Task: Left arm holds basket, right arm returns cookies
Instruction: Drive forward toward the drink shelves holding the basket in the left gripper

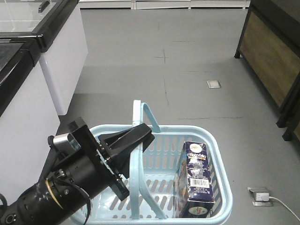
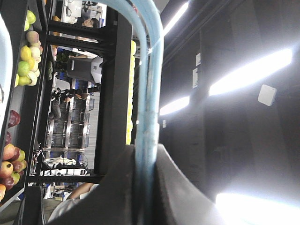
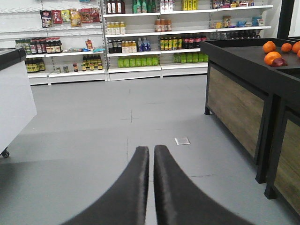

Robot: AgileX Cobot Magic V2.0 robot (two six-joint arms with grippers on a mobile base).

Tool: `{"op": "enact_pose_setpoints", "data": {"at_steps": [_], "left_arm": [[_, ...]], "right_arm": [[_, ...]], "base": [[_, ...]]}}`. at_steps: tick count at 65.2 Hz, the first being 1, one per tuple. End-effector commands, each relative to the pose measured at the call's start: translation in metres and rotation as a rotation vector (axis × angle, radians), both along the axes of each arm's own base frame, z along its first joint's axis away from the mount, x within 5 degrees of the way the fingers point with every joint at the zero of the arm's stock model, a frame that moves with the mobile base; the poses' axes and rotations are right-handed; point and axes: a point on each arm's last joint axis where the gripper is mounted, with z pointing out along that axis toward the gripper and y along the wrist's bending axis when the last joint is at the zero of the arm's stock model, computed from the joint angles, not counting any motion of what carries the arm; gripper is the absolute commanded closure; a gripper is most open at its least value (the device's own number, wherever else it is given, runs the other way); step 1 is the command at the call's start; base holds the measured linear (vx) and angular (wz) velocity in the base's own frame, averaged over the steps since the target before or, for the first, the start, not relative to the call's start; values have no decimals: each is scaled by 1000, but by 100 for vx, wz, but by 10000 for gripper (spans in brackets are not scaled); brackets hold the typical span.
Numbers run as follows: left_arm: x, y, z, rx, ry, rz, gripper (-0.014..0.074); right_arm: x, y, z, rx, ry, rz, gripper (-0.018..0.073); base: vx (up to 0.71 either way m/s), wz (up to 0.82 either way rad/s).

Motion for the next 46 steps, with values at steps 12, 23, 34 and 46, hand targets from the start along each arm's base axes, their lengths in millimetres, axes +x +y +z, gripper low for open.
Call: {"op": "enact_pose_setpoints", "data": {"at_steps": [12, 23, 34, 46], "left_arm": [[-8, 7, 39, -264, -213, -11, 596], [-8, 7, 39, -264, -213, -11, 596], [-8, 7, 39, -264, -213, -11, 596], [-8, 6, 39, -262, -215, -17, 596]], "right_arm": [[0, 0, 1, -13, -66, -3, 565], [0, 0, 1, -13, -66, -3, 565], [0, 0, 1, -13, -66, -3, 565], [0, 0, 1, -13, -66, -3, 565]], "base": [[15, -3], [16, -8], [16, -3], [19, 12]]}}
